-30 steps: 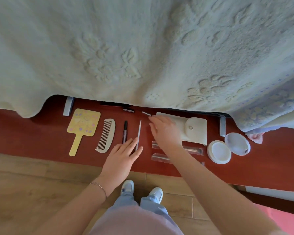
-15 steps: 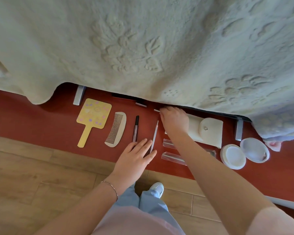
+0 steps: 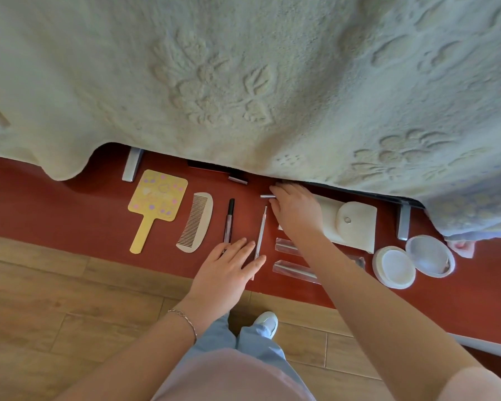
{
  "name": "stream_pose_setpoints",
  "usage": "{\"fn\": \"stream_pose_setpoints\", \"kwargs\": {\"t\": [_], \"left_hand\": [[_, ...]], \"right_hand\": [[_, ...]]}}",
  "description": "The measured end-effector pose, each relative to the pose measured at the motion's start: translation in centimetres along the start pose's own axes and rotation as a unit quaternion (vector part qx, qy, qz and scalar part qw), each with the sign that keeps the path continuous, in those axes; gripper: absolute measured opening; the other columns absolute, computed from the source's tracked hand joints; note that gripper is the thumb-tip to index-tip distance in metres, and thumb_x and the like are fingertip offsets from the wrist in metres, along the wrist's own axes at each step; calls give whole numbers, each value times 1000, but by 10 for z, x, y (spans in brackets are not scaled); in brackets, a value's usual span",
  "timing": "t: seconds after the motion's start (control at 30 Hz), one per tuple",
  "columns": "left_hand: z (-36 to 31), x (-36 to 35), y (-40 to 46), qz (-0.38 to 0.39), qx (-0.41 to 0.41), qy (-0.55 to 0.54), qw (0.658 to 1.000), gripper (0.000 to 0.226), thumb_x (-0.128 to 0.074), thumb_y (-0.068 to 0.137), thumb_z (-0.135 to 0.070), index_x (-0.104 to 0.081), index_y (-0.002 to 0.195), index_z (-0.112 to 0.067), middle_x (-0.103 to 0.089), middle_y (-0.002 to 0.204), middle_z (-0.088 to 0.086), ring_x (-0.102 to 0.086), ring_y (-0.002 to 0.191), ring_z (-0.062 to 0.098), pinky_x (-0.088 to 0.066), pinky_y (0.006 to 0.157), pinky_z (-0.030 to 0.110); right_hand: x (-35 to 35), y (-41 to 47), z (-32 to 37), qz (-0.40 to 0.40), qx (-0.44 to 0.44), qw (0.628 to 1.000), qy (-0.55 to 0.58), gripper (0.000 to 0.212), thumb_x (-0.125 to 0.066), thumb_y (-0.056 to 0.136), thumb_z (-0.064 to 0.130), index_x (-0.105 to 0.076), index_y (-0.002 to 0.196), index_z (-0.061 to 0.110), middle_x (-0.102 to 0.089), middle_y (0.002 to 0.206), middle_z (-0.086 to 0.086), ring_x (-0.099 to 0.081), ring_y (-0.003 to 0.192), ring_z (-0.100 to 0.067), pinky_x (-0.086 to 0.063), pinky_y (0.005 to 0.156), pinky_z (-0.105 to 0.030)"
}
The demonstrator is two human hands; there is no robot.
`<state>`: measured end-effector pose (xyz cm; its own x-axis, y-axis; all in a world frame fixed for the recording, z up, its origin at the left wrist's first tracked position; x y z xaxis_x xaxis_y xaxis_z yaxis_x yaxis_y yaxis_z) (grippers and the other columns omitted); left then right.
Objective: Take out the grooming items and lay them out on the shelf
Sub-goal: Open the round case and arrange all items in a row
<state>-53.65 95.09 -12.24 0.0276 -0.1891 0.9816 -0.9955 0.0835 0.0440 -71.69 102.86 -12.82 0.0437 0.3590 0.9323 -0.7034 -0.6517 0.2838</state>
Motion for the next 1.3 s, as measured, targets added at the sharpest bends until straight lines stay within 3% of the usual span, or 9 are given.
{"fn": "stream_pose_setpoints", "kwargs": {"t": [0.1,0.23,0.57,0.7,0.83,0.97,1.1,1.3], "left_hand": [[3,6,-2,-8,16,-12,1000,58,-76,65,-12,-62,121,-17,-60,126,12,-57,116,27,-47,93,39],[20,9,0,-11,57,-14,998,54,-76,66,-10,-63,118,-11,-58,129,13,-57,116,26,-48,92,37],[34,4,-4,-5,59,-41,997,39,-80,66,-10,-70,104,-9,-61,125,12,-60,110,23,-56,74,28],[30,4,-9,-7,44,-43,998,38,-78,68,-12,-70,104,-10,-61,125,9,-61,109,20,-54,77,24],[26,3,-11,-4,36,-52,998,39,-78,68,-12,-70,106,-12,-61,125,6,-60,111,19,-56,71,22],[22,1,-11,-5,36,-60,998,41,-76,70,-10,-67,110,-11,-60,127,6,-57,115,19,-57,67,23],[20,0,-11,-3,41,-66,997,41,-78,69,-11,-68,109,-12,-60,126,5,-57,115,18,-56,62,20],[20,-3,-10,1,43,-60,997,41,-78,70,-13,-68,110,-11,-61,125,6,-57,114,18,-56,67,19]], "right_hand": [[4,2,7,-32,22,999,17,20,-73,73,11,-73,93,10,-73,89,-4,-68,83,-24,-55,72,-32],[-1,13,16,-26,36,999,29,23,-54,81,18,-73,92,13,-73,87,-1,-68,79,-23,-55,66,-30],[-14,29,43,16,78,997,-8,24,-74,72,14,-72,96,10,-72,78,-4,-67,63,-25,-52,47,-29],[-20,38,48,62,44,996,-42,25,-81,59,7,-73,82,11,-67,63,-3,-62,51,-25,-44,41,-23],[-21,35,47,85,37,996,-12,14,-67,74,5,-71,88,8,-69,74,-9,-65,63,-31,-47,49,-31],[-16,27,41,110,53,992,6,20,-53,87,12,-67,101,8,-69,94,-9,-63,82,-31,-51,63,-36],[-17,21,34,114,63,991,31,20,-57,85,11,-67,103,8,-69,98,-9,-64,86,-31,-55,67,-39],[-17,17,33,96,72,991,61,27,-65,80,8,-67,106,7,-70,99,-11,-67,85,-32,-57,66,-41]]}}
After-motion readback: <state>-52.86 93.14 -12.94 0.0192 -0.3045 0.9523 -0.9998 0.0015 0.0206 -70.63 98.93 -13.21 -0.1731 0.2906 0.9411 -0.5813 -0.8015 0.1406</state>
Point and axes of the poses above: each hand's wrist, its own y-axis towards the middle knuckle, its own x-axis out of the back of the hand, z = x × y, the point moved 2 cm from there along y, towards the middle knuckle
